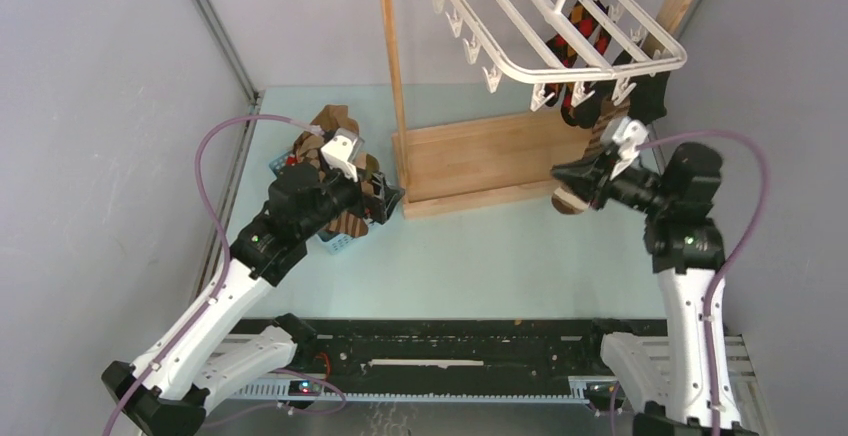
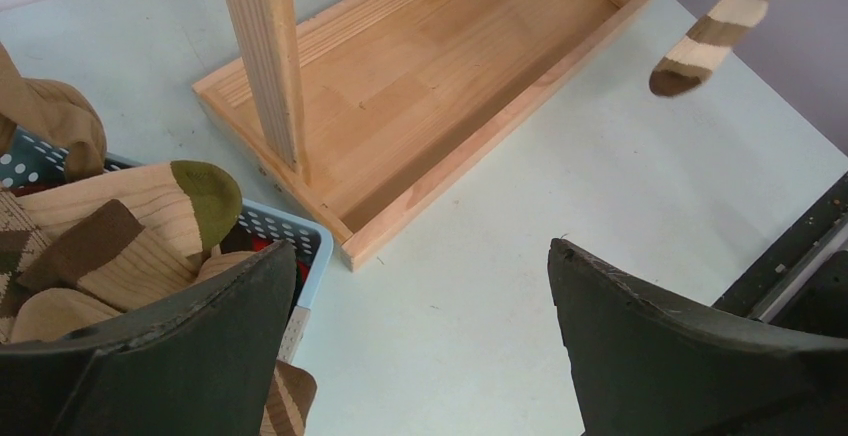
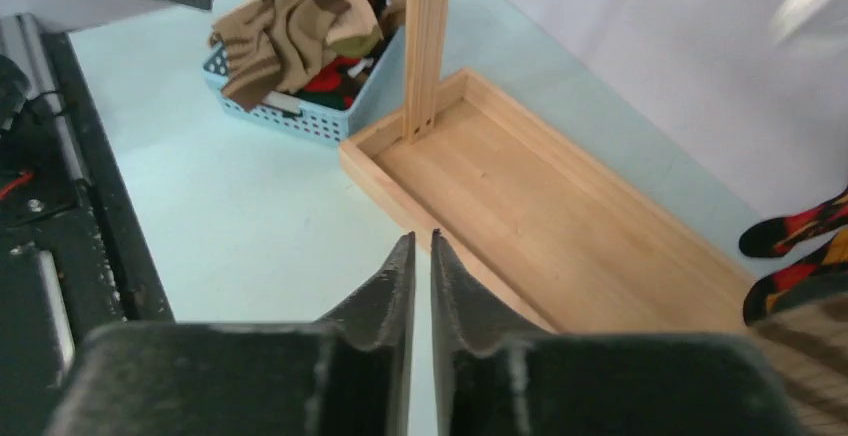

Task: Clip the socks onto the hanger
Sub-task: Rotate the hanger at the clothesline.

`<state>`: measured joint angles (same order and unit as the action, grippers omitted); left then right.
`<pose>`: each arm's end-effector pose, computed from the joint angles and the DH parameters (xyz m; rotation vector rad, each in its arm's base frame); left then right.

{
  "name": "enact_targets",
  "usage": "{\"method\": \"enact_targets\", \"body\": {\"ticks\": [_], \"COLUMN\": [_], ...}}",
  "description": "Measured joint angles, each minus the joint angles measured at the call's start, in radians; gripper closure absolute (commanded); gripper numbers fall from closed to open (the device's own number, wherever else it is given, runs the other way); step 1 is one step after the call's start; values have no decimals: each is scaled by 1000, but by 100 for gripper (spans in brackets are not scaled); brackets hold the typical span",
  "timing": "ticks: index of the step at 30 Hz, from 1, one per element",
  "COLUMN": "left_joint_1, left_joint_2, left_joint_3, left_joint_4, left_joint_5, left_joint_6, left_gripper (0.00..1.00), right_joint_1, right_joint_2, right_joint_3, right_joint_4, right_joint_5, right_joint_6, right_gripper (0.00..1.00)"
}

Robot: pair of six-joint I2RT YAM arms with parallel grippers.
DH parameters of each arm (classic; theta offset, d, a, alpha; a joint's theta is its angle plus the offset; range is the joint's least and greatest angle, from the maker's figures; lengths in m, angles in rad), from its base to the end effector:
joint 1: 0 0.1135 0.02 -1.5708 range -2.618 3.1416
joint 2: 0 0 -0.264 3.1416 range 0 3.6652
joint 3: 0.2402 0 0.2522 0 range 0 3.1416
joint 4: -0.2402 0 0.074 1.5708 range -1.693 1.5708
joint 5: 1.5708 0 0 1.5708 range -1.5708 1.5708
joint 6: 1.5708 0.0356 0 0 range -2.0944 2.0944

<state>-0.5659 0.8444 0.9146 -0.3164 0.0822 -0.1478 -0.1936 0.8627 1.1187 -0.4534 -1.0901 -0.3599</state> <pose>0.1596 -0.1049 0.3612 0.4429 1.8011 -0.5764 0.1619 0.0004 0.4164 -0.8755 1.4461 0.5438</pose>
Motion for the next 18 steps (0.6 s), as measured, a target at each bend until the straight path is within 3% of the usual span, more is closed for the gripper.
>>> {"method": "enact_targets", "body": {"ticks": [3,7,13,18], "left_joint_1": [2,3,13,32], "left_joint_2": [8,14,2,-21], "left_joint_3": [0,-2,-21,-39], "left_joint_4": [0,10,50,60], "left_joint_5": [4,10,10,2], "left_joint_6": [1,0,-1,-2], "left_gripper": [0,0,0,0], "right_joint_1": [156,271,317,318], "right_joint_2": [-54,22,235,240], "right_joint_3": [-144,-283,-357,-359], "right_joint_4": [95,349,649,769], "right_joint_5": [148,443,794,908], "right_joint_6": [30,74,166,212], "right_gripper": [92,92,91,91]}}
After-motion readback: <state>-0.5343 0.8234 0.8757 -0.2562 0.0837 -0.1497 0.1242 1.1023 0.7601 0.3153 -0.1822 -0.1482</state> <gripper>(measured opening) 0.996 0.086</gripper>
